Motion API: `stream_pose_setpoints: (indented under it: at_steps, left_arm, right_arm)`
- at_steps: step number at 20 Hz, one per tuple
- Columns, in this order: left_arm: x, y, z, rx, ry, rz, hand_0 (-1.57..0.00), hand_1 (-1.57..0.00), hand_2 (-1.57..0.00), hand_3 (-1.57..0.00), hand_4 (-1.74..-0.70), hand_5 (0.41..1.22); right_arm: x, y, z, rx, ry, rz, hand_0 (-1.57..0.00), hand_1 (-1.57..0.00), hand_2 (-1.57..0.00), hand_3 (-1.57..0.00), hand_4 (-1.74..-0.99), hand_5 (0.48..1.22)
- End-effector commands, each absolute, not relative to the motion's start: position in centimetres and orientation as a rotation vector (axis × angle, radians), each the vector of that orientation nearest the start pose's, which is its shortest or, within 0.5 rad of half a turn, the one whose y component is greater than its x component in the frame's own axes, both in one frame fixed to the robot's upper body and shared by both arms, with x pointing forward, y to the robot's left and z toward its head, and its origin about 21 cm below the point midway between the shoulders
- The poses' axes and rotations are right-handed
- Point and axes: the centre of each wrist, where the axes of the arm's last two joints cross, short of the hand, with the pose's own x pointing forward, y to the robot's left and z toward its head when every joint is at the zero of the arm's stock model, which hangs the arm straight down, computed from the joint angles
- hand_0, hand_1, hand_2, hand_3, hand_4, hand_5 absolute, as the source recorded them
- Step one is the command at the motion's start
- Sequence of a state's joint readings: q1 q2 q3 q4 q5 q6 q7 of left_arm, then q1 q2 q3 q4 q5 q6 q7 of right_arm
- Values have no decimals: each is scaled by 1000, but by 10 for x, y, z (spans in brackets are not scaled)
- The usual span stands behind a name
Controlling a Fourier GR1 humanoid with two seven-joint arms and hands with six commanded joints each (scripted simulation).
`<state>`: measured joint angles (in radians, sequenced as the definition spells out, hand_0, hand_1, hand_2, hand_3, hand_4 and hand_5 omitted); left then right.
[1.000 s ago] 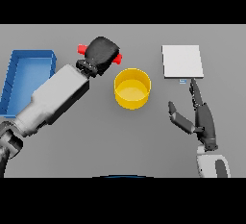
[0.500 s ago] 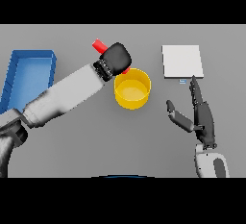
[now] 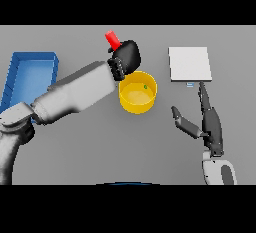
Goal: Pick up the red beaker and tilt it to pour out 1 green nut into yellow bowl. Pick up the yellow bowl and place it on the metallic measuring scale.
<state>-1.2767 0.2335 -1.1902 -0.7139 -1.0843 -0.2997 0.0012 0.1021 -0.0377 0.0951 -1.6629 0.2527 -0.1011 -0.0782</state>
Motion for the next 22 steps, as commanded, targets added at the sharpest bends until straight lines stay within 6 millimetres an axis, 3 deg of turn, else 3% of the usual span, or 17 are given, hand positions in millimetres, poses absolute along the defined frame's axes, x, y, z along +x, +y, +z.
stream_pose_setpoints:
  at_steps: [1,9,12,13,14,16,19,22]
  left_arm:
    - [406,32,108,-1399,919,2692,-1571,-1571,-1571,-1568,-1735,1221]
    - [411,21,126,-1342,743,2565,-1571,-1571,-1571,-1570,-1733,1221]
    - [424,23,164,-1415,792,2533,-1571,-1571,-1571,-1571,-1729,1221]
    - [429,24,179,-1455,822,2517,-1571,-1571,-1571,-1494,-1727,1221]
    - [435,27,195,-1504,845,2503,-1571,-1571,-1399,-1509,-1676,1221]
    - [445,36,230,-1590,916,2480,-1571,-1571,-1461,-1041,-1699,1221]
    - [458,51,275,-1780,1070,2465,-1571,-1571,-1515,-1300,-1709,1221]
    - [473,91,306,-1984,1374,2524,-1571,-1571,-1542,-1380,-1723,1221]
  right_arm:
    - [221,-219,0,-247,-1671,202,1,1,1,1,-1225,583]
    - [224,-222,1,-264,-1677,217,1,1,1,1,-1207,594]
    - [225,-219,2,-264,-1683,216,1,1,1,1,-1209,592]
    - [226,-223,2,-277,-1686,218,1,1,1,1,-1203,592]
    - [224,-221,0,-273,-1688,220,1,1,1,1,-1201,592]
    - [227,-220,2,-254,-1694,216,1,1,1,1,-1186,596]
    - [229,-220,4,-216,-1692,204,1,1,1,1,-1182,593]
    - [228,-220,6,-193,-1709,197,1,1,1,1,-1200,596]
